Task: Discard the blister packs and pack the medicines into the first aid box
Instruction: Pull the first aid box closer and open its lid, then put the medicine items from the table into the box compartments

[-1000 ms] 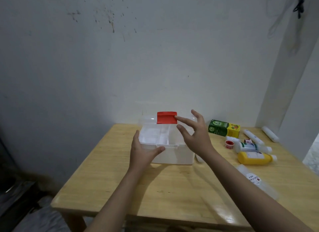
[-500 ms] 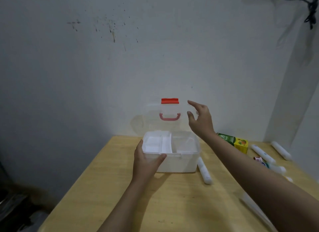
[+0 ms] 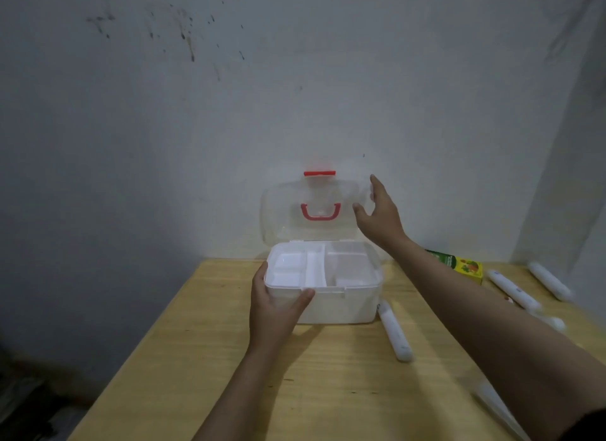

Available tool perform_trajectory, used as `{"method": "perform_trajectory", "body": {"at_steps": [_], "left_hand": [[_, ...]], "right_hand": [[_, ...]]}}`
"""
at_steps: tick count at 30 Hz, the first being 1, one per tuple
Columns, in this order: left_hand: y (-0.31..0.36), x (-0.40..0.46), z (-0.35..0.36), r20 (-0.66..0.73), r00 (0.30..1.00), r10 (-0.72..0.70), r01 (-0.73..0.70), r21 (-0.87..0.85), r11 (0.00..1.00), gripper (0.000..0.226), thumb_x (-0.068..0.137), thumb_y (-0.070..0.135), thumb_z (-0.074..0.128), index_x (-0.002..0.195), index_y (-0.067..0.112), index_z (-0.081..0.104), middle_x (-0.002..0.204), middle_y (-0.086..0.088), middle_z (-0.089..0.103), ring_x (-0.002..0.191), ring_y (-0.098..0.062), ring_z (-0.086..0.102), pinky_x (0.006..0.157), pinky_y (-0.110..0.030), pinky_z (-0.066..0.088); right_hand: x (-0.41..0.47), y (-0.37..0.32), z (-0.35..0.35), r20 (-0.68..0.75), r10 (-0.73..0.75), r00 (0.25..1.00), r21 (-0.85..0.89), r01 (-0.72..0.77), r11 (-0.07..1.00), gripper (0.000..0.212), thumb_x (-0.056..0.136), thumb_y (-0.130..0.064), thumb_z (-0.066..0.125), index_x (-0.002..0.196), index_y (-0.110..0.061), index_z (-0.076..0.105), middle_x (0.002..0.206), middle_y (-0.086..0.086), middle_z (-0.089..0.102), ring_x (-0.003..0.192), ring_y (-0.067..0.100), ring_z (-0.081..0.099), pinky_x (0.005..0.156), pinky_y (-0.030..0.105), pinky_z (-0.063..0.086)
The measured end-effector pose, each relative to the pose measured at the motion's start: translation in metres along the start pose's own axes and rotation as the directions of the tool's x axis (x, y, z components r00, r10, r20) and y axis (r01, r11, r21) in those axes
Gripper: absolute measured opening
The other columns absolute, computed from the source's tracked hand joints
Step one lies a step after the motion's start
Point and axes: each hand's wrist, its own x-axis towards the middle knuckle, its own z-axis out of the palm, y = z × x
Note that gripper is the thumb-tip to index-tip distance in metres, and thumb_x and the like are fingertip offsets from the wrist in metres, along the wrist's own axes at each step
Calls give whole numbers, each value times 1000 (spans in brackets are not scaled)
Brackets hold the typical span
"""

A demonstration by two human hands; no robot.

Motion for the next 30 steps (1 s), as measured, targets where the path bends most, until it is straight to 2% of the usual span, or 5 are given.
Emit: {"method": "perform_trajectory", "body": {"at_steps": [4,13,20,23,30], "left_hand": [[1,-1,-3,4,1000,5,-5,-4,1000,96,55,59,79,135,37,33,133,10,47,120,-14,49,92,-39,53],[1,-1,1,-79,997,-14,11,-32,999,66,77,41,72,134,31,38,130,6,51,116,-18,52,93,-43,51],[0,-4,7,-129,992,0,-6,-46,999,73,70,54,70,132,33,38,125,9,50,111,-14,53,85,-32,51],[-3,-4,10,-152,988,9,-14,-34,999,61,82,35,69,134,30,37,127,8,48,111,-13,51,77,-22,47],[-6,-5,15,-178,983,38,-48,-56,997,60,84,29,67,136,26,37,128,9,48,113,-12,51,74,-15,46]], "right_hand": [[-9,1,-12,16,-9,1000,-30,9,999,67,91,-23,56,147,-15,21,155,5,27,140,23,30,114,42,30],[-44,64,-95,47,-7,999,-389,25,921,37,89,-20,59,124,-8,55,128,15,56,122,27,48,101,37,37],[-51,134,-141,109,360,926,-611,-224,759,57,79,-30,64,133,-19,47,128,17,53,113,34,52,89,42,48],[-52,149,-141,147,402,904,-653,-217,726,63,77,-40,65,134,-22,46,127,13,57,111,32,54,88,40,49],[-52,143,-140,167,367,915,-626,-189,756,65,74,-37,73,131,-18,48,120,16,47,103,31,55,84,38,49]]}}
